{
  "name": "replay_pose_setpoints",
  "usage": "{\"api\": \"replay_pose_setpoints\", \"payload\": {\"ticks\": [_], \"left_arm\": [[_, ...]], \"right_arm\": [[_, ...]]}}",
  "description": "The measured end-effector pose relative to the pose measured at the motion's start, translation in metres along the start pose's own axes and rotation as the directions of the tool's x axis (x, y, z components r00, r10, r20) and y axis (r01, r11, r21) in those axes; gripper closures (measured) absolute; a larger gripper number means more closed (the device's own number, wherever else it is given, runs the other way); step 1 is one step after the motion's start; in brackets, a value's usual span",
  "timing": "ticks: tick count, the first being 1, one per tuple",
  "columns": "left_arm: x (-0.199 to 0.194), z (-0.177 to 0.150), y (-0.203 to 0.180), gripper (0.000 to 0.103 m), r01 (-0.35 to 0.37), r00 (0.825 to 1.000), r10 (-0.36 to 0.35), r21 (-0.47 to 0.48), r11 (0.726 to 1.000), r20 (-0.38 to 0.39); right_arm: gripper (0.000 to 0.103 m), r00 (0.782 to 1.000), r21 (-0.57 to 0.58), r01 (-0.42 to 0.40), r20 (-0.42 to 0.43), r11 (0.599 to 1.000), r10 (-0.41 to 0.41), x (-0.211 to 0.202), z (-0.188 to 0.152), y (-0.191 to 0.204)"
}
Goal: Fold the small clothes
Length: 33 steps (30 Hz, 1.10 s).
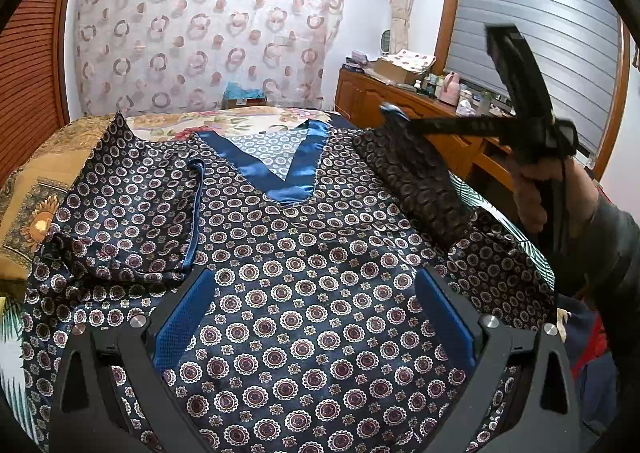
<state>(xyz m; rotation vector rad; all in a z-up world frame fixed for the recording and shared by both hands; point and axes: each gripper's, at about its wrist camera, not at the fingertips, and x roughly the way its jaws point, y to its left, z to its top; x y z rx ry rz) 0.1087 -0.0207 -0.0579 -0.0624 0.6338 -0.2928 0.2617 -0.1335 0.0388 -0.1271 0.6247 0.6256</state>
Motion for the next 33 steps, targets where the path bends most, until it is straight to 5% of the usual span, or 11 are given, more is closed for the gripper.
{"api": "replay_pose_setpoints", "payload": {"ticks": [5,9,12,25,33], "left_arm": [[-0.003,0.0,0.007,0.003,-0.007,1.0,0.007,-0.009,1.0,0.001],[-0.007,-0.001,0.014,0.003,-0.018,1.0,0.018,-0.019,1.0,0.005],[-0.008,0.001,0.018,0.003,-0.025,1.0,0.026,-0.025,0.999,0.007],[-0.009,0.029,0.071,0.003,-0.129,0.992,0.129,-0.01,0.992,0.01],[0.009,0.05,0.12,0.003,-0.192,0.981,0.19,-0.037,0.981,-0.043]], "right_arm": [[0.098,0.999,-0.036,-0.023,-0.025,0.999,0.022,0.02,0.012,0.025],[0.064,1.0,-0.02,-0.008,-0.03,1.0,0.007,0.035,0.014,0.022],[0.055,1.0,-0.001,0.01,-0.024,1.0,-0.01,0.037,0.009,0.014],[0.051,0.977,-0.011,0.169,-0.127,0.986,-0.169,0.064,-0.017,-0.005],[0.051,0.971,0.023,0.176,-0.166,0.984,-0.17,0.086,-0.031,-0.005]]}}
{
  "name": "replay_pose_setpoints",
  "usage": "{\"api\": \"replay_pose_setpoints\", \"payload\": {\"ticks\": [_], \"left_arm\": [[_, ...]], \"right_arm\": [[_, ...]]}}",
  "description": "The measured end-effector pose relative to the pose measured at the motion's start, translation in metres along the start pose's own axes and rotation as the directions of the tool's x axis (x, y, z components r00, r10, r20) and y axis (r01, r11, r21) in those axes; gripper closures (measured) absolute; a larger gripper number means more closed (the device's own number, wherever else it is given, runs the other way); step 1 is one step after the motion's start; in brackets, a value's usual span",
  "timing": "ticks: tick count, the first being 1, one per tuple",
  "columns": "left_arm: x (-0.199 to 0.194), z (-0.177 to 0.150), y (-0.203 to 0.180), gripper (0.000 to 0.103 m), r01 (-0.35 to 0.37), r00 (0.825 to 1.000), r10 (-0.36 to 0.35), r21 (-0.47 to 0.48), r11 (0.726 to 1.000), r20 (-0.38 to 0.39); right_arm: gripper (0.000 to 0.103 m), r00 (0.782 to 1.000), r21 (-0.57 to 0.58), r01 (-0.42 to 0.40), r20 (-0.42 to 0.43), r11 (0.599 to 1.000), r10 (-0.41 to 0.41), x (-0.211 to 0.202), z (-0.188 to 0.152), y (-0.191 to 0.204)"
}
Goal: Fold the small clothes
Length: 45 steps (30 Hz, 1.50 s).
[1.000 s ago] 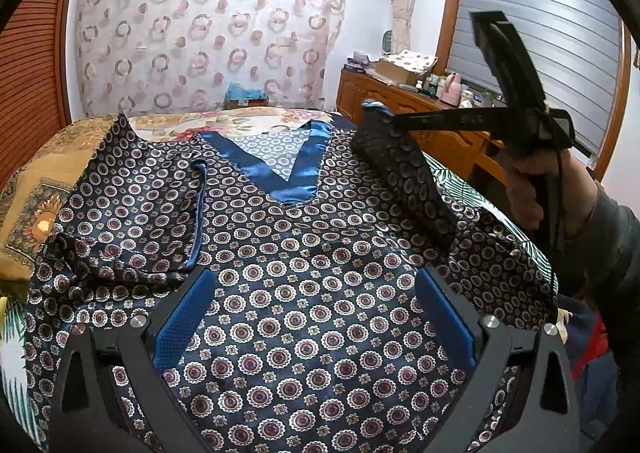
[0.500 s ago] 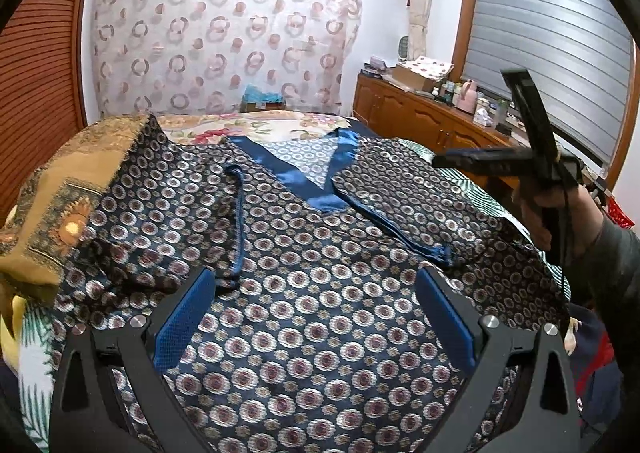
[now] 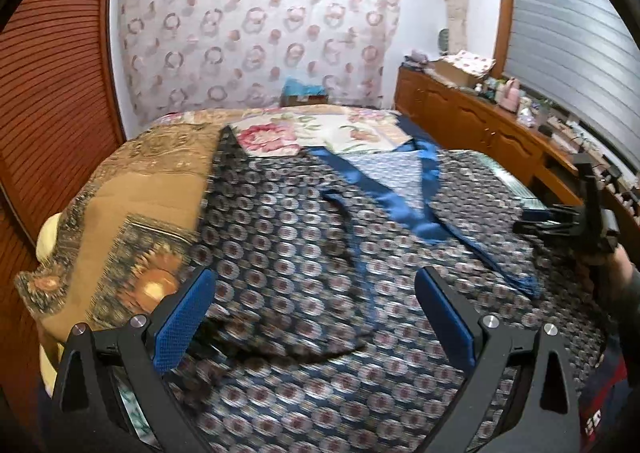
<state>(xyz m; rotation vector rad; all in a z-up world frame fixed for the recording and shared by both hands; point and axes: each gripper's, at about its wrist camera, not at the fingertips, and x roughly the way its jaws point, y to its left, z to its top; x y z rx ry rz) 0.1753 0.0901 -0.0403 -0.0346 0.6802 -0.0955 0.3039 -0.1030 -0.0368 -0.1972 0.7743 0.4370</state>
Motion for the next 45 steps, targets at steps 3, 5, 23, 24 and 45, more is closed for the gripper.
{"api": "replay_pose_setpoints", "payload": {"ticks": [3,5,23,24,45], "left_arm": [[0.013,0.008,0.011,0.003,-0.018,1.0,0.018,0.004,1.0,-0.022],[0.022,0.015,0.017,0.004,-0.015,0.999,0.015,0.006,1.0,-0.036],[0.093,0.082,0.063,0.056,-0.007,0.983,0.01,0.017,1.0,-0.182],[0.096,0.083,0.064,0.058,-0.012,0.981,0.015,0.019,1.0,-0.192],[0.123,0.097,0.055,0.097,-0.025,0.976,0.043,0.087,0.996,-0.216]], "right_arm": [[0.051,1.0,0.007,-0.005,0.001,1.0,0.005,0.001,0.002,0.003],[0.05,1.0,0.006,-0.004,0.001,1.0,0.004,0.003,0.003,0.005],[0.035,1.0,-0.036,-0.007,-0.007,0.999,0.006,0.004,-0.005,0.0],[0.035,1.0,-0.037,-0.006,-0.006,0.999,0.005,0.004,-0.005,0.001],[0.034,1.0,-0.021,-0.015,0.002,1.0,0.015,0.001,-0.005,-0.002]]}}
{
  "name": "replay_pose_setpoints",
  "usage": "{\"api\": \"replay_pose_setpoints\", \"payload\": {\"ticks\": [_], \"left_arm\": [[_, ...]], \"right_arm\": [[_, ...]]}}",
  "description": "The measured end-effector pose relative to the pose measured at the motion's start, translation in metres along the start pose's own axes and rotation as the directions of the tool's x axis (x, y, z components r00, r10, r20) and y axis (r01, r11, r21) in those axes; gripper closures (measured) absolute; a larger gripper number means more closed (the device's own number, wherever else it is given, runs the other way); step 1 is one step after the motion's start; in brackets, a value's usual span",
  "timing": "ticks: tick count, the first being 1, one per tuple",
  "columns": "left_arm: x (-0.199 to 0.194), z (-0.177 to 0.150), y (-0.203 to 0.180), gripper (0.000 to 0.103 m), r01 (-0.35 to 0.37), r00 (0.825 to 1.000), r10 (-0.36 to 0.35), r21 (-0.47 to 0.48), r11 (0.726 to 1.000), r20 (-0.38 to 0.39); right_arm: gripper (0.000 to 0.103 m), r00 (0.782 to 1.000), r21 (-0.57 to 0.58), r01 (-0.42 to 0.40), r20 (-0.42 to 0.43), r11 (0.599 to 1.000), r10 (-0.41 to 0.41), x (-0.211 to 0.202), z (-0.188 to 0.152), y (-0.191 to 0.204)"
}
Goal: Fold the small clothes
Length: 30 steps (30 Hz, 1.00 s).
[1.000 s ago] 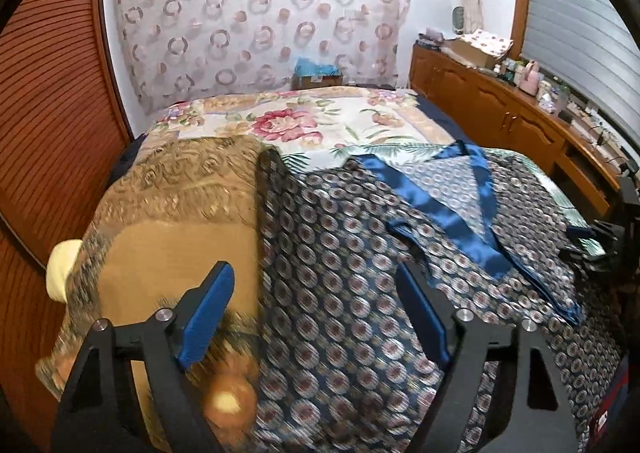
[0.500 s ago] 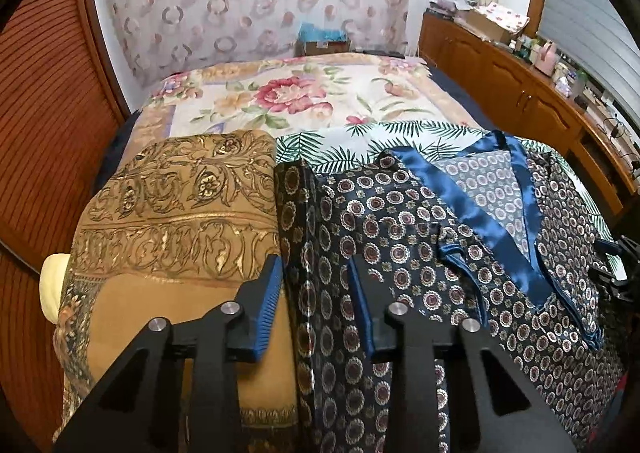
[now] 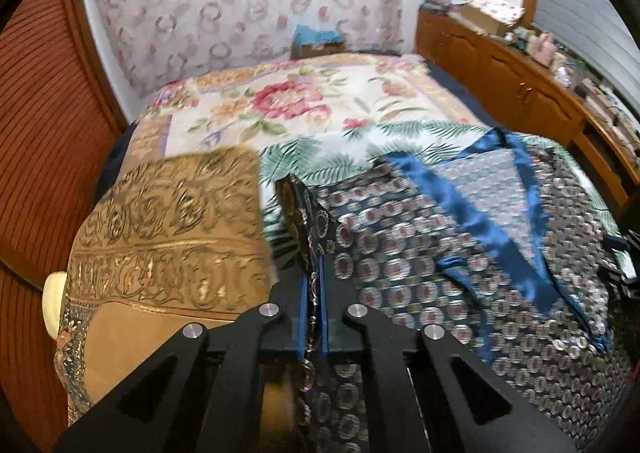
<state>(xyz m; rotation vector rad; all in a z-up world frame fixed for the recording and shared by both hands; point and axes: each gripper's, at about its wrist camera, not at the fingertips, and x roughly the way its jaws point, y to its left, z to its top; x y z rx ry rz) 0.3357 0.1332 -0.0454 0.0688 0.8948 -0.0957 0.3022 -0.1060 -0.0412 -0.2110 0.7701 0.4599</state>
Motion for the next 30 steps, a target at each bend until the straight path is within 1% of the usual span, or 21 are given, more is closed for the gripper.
{"api": "replay_pose_setpoints", "payload": {"ticks": [2,3,6,8,10,13,15,16,19,20,22,23,24,25,26,27,28,30], "left_arm": [[-0.007,0.0,-0.008,0.099,0.001,1.0,-0.002,0.036,0.999,0.014],[-0.009,0.0,-0.011,0.099,0.001,1.0,-0.001,0.048,0.999,0.013],[-0.006,0.002,-0.012,0.099,0.0,1.0,0.0,0.055,0.998,0.004],[-0.002,0.002,-0.01,0.099,-0.02,1.0,0.02,0.052,0.998,-0.002],[0.004,0.003,-0.007,0.099,-0.026,1.0,0.027,0.038,0.999,-0.014],[0.01,0.003,-0.002,0.099,-0.032,0.999,0.032,0.023,0.999,-0.029],[0.014,0.003,0.0,0.099,-0.041,0.998,0.042,0.018,0.999,-0.036],[0.016,0.002,0.002,0.099,-0.047,0.998,0.048,0.013,0.999,-0.041],[0.02,0.002,0.004,0.099,-0.044,0.998,0.044,0.01,0.999,-0.049],[0.02,0.002,0.004,0.099,-0.033,0.998,0.033,0.011,0.999,-0.05],[0.018,0.001,0.001,0.1,-0.02,0.999,0.021,0.015,1.0,-0.046],[0.015,0.0,-0.003,0.101,-0.026,0.999,0.027,0.027,0.999,-0.037],[0.011,0.0,-0.005,0.101,-0.026,0.999,0.027,0.031,0.999,-0.024],[0.004,-0.001,-0.01,0.101,-0.022,1.0,0.022,0.037,0.999,-0.001],[-0.002,0.0,-0.012,0.101,-0.017,1.0,0.017,0.038,0.999,0.014],[-0.008,0.0,-0.014,0.101,-0.01,1.0,0.009,0.036,0.999,0.03],[-0.019,0.0,-0.016,0.101,-0.001,0.999,-0.001,0.035,0.999,0.054],[-0.038,0.0,-0.02,0.101,0.011,0.995,-0.014,0.035,0.999,0.095]], "right_arm": [[0.034,1.0,0.022,0.011,0.023,1.0,-0.011,-0.006,0.001,-0.007],[0.034,0.999,0.035,0.004,0.036,0.999,-0.005,-0.011,0.003,-0.012],[0.034,0.998,0.061,-0.021,0.062,0.998,0.018,-0.021,0.015,-0.028],[0.034,0.997,0.049,-0.024,0.069,0.999,0.02,-0.022,0.025,-0.034],[0.034,0.998,0.043,-0.032,0.048,0.999,0.03,-0.012,0.035,-0.043],[0.034,1.0,0.047,-0.021,-0.018,0.999,0.022,0.014,0.043,-0.056],[0.04,0.999,0.045,-0.003,-0.051,0.999,0.005,0.031,0.047,-0.063],[0.041,0.998,0.044,-0.002,-0.061,0.999,0.005,0.039,0.051,-0.066],[0.046,0.998,0.039,0.004,-0.057,0.999,-0.002,0.052,0.062,-0.068],[0.049,0.998,0.039,0.005,-0.056,0.999,-0.003,0.055,0.067,-0.067],[0.06,0.999,0.037,0.002,-0.054,0.999,0.0,0.061,0.074,-0.066],[0.075,0.999,0.027,0.001,-0.052,1.0,0.001,0.063,0.076,-0.062],[0.087,0.999,0.013,-0.001,-0.051,1.0,0.001,0.065,0.078,-0.06],[0.094,0.999,-0.003,-0.003,-0.055,1.0,0.003,0.068,0.079,-0.057],[0.098,0.998,-0.016,-0.018,-0.062,1.0,0.017,0.069,0.079,-0.055],[0.098,0.998,-0.029,-0.024,-0.062,0.999,0.022,0.068,0.08,-0.051],[0.099,0.999,-0.034,-0.019,-0.05,0.999,0.018,0.07,0.084,-0.049],[0.099,1.0,-0.04,-0.023,-0.017,0.999,0.023,0.06,0.085,-0.043]]}}
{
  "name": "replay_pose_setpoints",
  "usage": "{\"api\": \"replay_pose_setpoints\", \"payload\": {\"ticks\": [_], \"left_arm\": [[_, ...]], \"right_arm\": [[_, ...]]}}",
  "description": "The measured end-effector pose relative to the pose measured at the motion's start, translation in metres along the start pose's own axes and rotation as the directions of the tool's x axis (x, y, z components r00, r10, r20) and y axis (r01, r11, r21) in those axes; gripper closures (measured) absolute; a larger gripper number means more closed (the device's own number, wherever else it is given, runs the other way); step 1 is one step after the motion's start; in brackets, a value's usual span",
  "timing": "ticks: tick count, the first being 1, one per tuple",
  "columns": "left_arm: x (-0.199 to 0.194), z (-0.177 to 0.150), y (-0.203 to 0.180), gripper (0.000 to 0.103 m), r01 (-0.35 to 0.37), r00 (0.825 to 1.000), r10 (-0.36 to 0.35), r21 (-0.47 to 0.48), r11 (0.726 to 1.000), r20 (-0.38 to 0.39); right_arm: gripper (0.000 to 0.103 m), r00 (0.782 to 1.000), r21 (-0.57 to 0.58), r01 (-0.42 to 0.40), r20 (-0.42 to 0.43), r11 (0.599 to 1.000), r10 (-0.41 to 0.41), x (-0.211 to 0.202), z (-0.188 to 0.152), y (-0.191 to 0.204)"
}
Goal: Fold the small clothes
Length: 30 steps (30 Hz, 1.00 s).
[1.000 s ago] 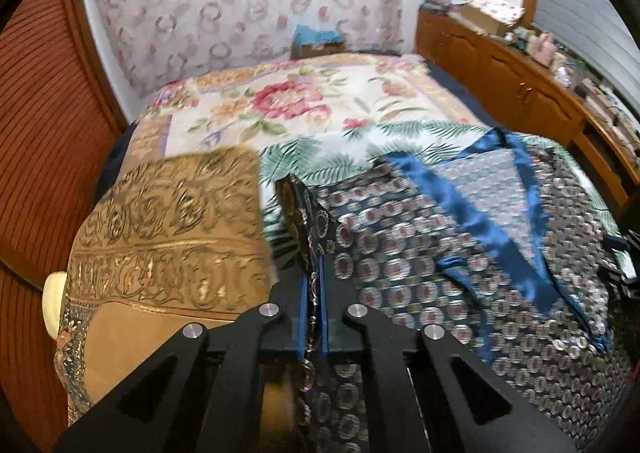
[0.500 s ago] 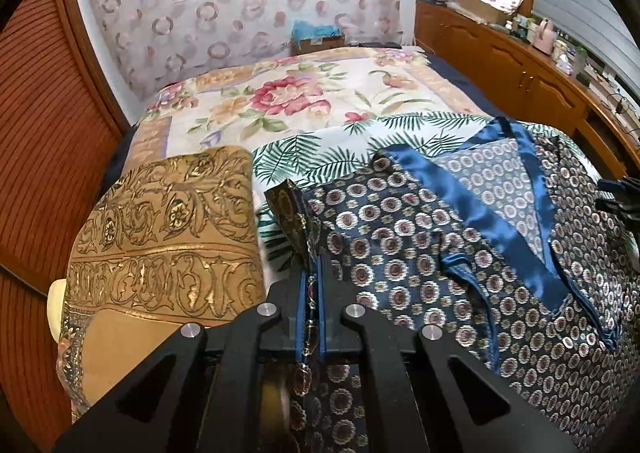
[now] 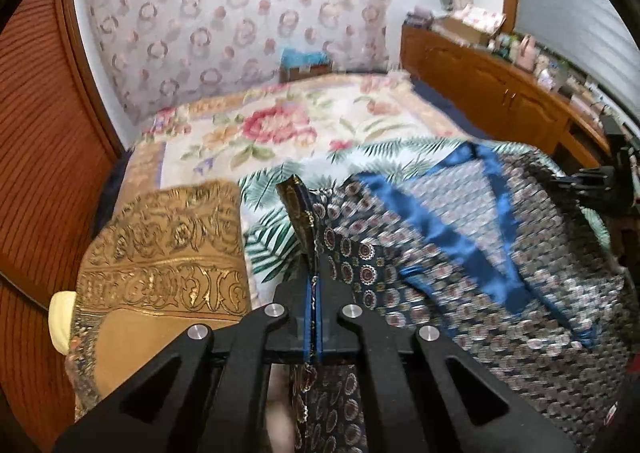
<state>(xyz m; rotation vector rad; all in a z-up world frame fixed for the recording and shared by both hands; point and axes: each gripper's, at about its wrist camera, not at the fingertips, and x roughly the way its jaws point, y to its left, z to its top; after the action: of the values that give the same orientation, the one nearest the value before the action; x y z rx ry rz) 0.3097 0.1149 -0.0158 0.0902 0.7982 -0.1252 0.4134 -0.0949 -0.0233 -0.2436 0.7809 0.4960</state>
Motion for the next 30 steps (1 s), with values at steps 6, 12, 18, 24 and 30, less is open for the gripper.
{"api": "replay_pose_setpoints", "payload": {"ticks": [6,12,18,24,30], "left_arm": [[-0.068,-0.003,-0.004,0.101,0.021,0.993,-0.021,-0.005,1.0,0.116],[-0.123,-0.028,-0.004,0.101,0.011,0.984,-0.011,0.0,1.0,0.179],[-0.164,-0.076,-0.001,0.101,0.009,0.979,-0.007,-0.011,1.0,0.206],[-0.198,-0.143,-0.001,0.101,0.017,0.971,0.001,-0.074,0.997,0.239],[-0.205,-0.209,-0.003,0.101,0.066,0.977,-0.034,-0.149,0.987,0.209]], "right_arm": [[0.1,0.986,0.007,0.03,0.165,1.0,-0.031,-0.064,-0.001,0.014],[0.1,0.964,0.003,0.028,0.264,1.0,-0.027,-0.134,-0.022,0.033],[0.1,0.956,-0.024,0.046,0.292,0.999,-0.037,-0.185,-0.068,0.053],[0.1,0.955,-0.018,0.012,0.295,1.0,-0.006,-0.217,-0.122,0.064],[0.1,0.97,-0.024,-0.054,0.235,0.998,0.058,-0.235,-0.183,0.07]]}}
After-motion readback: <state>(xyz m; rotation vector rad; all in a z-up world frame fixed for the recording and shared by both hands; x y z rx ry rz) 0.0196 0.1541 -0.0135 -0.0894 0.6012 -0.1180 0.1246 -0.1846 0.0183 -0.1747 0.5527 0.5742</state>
